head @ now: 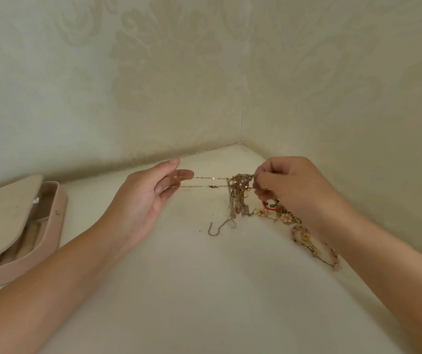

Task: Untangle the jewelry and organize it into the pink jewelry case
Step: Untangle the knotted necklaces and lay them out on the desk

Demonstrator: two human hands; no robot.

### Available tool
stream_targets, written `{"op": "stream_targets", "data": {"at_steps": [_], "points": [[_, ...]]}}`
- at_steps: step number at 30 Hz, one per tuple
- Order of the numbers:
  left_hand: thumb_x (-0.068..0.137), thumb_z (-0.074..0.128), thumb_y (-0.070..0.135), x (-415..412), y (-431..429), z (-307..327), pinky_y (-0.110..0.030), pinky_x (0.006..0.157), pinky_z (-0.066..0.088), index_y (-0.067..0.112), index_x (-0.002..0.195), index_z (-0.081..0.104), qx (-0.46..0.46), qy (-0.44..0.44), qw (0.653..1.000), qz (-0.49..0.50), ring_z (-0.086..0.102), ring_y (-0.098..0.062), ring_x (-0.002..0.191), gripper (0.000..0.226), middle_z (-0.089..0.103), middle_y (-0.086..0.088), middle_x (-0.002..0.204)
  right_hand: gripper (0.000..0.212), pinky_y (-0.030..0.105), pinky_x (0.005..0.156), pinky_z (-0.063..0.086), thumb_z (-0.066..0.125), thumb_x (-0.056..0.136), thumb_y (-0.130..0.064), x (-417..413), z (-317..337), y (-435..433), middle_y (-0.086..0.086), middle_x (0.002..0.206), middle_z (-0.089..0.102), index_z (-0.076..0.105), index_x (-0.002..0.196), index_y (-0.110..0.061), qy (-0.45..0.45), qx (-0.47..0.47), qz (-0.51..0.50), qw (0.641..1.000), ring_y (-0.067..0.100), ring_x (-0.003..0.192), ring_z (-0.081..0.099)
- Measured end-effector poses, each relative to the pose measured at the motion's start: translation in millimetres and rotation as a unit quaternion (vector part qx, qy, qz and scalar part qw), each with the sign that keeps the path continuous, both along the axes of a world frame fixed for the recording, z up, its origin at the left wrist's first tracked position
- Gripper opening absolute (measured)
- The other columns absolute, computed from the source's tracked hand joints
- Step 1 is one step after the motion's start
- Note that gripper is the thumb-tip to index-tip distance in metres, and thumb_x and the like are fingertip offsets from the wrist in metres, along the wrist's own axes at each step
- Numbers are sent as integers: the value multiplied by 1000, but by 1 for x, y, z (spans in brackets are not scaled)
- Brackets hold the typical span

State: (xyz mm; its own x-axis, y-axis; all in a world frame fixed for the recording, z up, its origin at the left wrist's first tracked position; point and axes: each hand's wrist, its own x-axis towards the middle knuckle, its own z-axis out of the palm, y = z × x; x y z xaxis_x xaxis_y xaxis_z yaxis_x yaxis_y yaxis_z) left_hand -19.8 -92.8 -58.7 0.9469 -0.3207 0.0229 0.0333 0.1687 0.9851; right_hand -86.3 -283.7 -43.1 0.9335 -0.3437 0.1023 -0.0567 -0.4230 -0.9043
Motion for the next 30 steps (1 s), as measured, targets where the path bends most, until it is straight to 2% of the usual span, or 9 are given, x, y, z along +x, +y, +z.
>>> {"op": "stream_targets", "data": {"at_steps": [3, 6, 9, 12, 15, 18, 21, 24, 30], "points": [[93, 56, 18, 5, 4, -9, -39, 106, 42, 2, 55, 52, 87, -26, 996, 1, 68, -12, 90, 42, 69, -6, 72, 23, 24, 68, 55, 45, 88, 7, -2, 8, -3, 5, 67, 64, 59, 75, -5, -12, 245, 76, 967, 15, 68, 62], [82, 65, 27, 1, 1, -12, -41, 105, 44, 9, 78, 70, 148, -59, 987, -27, 67, -13, 99, 20, 74, -3, 95, 21, 31, 78, 53, 48, 90, 5, -4, 9, 0, 6, 70, 65, 61, 80, -7, -10, 273, 155, 950, 19, 74, 63], [73, 76, 35, -3, 1, -10, -37, 104, 45, 16, 102, 73, 141, -100, 979, -109, 64, -14, 108, 35, 72, -1, 107, 13, 24, 75, 55, 54, 91, -2, -8, 5, 5, 6, 77, 68, 66, 92, -7, 3, 241, 200, 950, 14, 75, 64], [69, 75, 39, -7, 1, -13, -32, 97, 50, 20, 96, 76, 103, -104, 970, -195, 65, -21, 109, 33, 72, -6, 108, 11, 18, 64, 51, 57, 90, -4, -8, 2, 10, 9, 84, 70, 67, 92, -10, 2, 225, 211, 951, 10, 64, 60], [68, 79, 22, -8, -3, -16, -23, 90, 52, 26, 78, 76, 115, -105, 968, -199, 69, -17, 97, 11, 75, -5, 97, 7, 17, 57, 47, 58, 91, -7, -9, 1, 13, 8, 85, 73, 65, 91, -11, -1, 213, 223, 951, 10, 54, 53], [64, 78, 21, -9, -3, -15, -18, 81, 52, 25, 69, 75, 110, -104, 970, -191, 68, -12, 84, 8, 74, -1, 83, 7, 15, 53, 43, 60, 89, -8, -9, 2, 14, 4, 82, 73, 64, 91, -13, -4, 192, 222, 956, 8, 51, 47], [65, 79, 19, -7, -2, -14, -24, 82, 53, 19, 73, 74, 55, -78, 973, -212, 66, -19, 85, 10, 71, -7, 83, 15, 15, 58, 43, 68, 78, -6, -8, 4, 9, 2, 78, 71, 65, 91, -13, -8, 201, 220, 954, 7, 57, 51], [64, 70, 23, -4, -2, -13, -26, 73, 52, 14, 72, 69, -16, -45, 972, -232, 61, -21, 79, 11, 66, -8, 79, 23, 22, 72, 45, 75, 71, -7, -8, 5, 6, 0, 76, 65, 70, 92, -16, 6, 154, 233, 960, 13, 70, 58], [51, 83, 21, -5, -3, -13, -23, 63, 51, 16, 68, 68, -50, -5, 962, -268, 56, -22, 77, 24, 60, -6, 73, 21, 15, 54, 41, 79, 59, -29, -14, 13, 14, -2, 63, 65, 76, 75, -16, -10, 78, 238, 968, 11, 55, 48]]}}
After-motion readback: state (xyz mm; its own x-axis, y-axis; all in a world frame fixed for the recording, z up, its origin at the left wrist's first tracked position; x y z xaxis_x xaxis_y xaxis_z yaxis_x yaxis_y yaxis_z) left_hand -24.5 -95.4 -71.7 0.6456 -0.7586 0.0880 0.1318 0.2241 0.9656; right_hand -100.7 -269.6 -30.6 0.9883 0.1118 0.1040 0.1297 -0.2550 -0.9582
